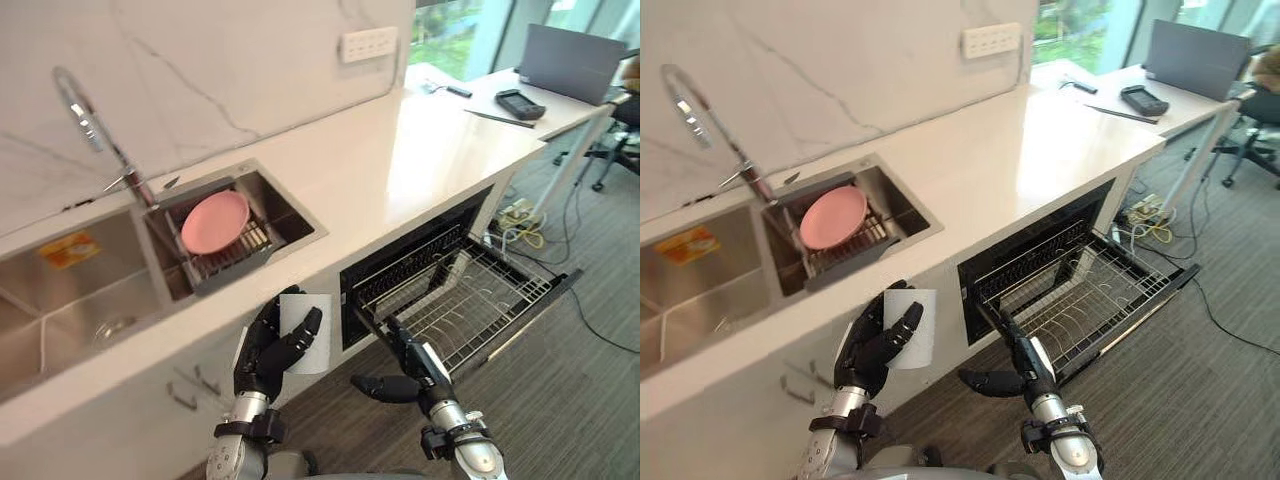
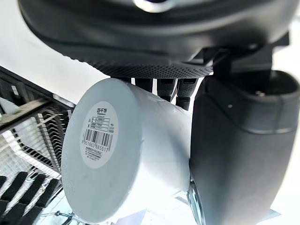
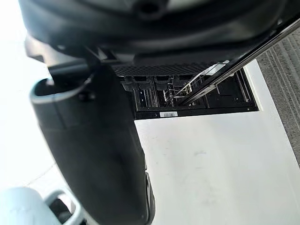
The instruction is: Walk over to the sink, pick up the cup, carry it to the dishwasher, place the cup inside the dishwasher, then close the dishwasher door
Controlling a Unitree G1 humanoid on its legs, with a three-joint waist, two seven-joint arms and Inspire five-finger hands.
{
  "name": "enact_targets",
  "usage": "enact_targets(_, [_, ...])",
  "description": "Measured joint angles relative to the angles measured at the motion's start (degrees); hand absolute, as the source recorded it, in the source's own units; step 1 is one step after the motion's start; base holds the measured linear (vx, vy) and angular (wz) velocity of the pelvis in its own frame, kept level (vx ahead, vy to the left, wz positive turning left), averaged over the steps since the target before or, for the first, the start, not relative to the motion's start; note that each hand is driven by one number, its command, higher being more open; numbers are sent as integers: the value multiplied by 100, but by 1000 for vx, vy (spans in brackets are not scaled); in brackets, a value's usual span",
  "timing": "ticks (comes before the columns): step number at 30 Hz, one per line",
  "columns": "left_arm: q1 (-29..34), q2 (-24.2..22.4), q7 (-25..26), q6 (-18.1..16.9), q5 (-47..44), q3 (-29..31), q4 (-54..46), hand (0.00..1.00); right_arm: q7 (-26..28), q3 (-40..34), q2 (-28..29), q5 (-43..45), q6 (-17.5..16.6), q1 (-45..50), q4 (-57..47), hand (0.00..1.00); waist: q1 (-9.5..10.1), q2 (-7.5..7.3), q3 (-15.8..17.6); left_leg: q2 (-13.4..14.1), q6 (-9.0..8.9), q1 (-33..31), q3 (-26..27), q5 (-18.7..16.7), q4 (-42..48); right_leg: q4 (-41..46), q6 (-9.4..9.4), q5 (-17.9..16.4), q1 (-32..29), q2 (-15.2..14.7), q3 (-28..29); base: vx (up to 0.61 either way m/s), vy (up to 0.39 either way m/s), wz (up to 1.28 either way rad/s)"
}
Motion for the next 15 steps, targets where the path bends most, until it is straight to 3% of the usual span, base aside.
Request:
enact_targets(4, [44, 48, -116, 67, 97, -224, -138, 0, 6, 18, 129, -5, -2, -240, 284, 100, 24, -10, -3, -6, 46, 844, 171, 22, -701, 928, 152, -77, -53, -220, -857, 195, 91, -29])
enact_targets(5, [21, 103, -161, 61, 100, -223, -141, 0, -27, 22, 152, -34, -2, -328, 384, 100, 18, -34, -29, -23, 50, 1034, 229, 21, -818, 1227, 36, -283, -116, -520, -1308, 72, 76, -24])
enact_targets(6, [-19, 156, -164, 44, 96, -221, -142, 0, -66, 25, 156, -105, -13, -373, 438, 100, 7, -50, -81, -41, 47, 1074, 280, 9, -911, 1225, 86, -300, -250, -815, -1575, 35, 49, -19])
enact_targets(7, [-84, 191, -156, 40, 95, -200, -142, 0, -89, 26, 158, -108, -21, -387, 453, 100, 8, -125, -111, -45, 37, 1082, 282, 0, -925, 1096, 134, -251, -309, -936, -1642, 32, -14, -10])
enact_targets(8, [-258, 270, -121, 37, 95, -97, -152, 0, -103, 26, 164, -112, -22, -408, 474, 100, 10, -258, -75, -91, -5, 1076, 281, -23, -891, 698, 190, 166, -369, -1096, -1673, 50, -111, 4])
enact_targets(9, [-435, 300, -47, 73, 89, 43, -101, 0, -112, 14, 143, -121, -22, -412, 560, 100, -34, -293, -39, -45, -83, 1053, 214, -39, -803, 492, 305, 168, -257, -1040, -1606, 45, -142, 1])
enact_targets(11, [-553, 235, 80, 91, 82, 312, -68, 0, -146, 7, 74, -130, -19, -410, 617, 100, -66, -221, -30, 89, -152, 921, 182, -68, -714, 36, 329, 295, -117, -843, -1624, 10, -159, -7])
enact_targets(15, [-623, 179, 163, 77, 81, 502, -63, 0, -237, -24, -9, -131, 62, -388, 683, 100, -114, -213, 0, 238, -193, 855, 113, -53, -789, -472, 212, 564, -8, -563, -1646, -37, -91, -7])
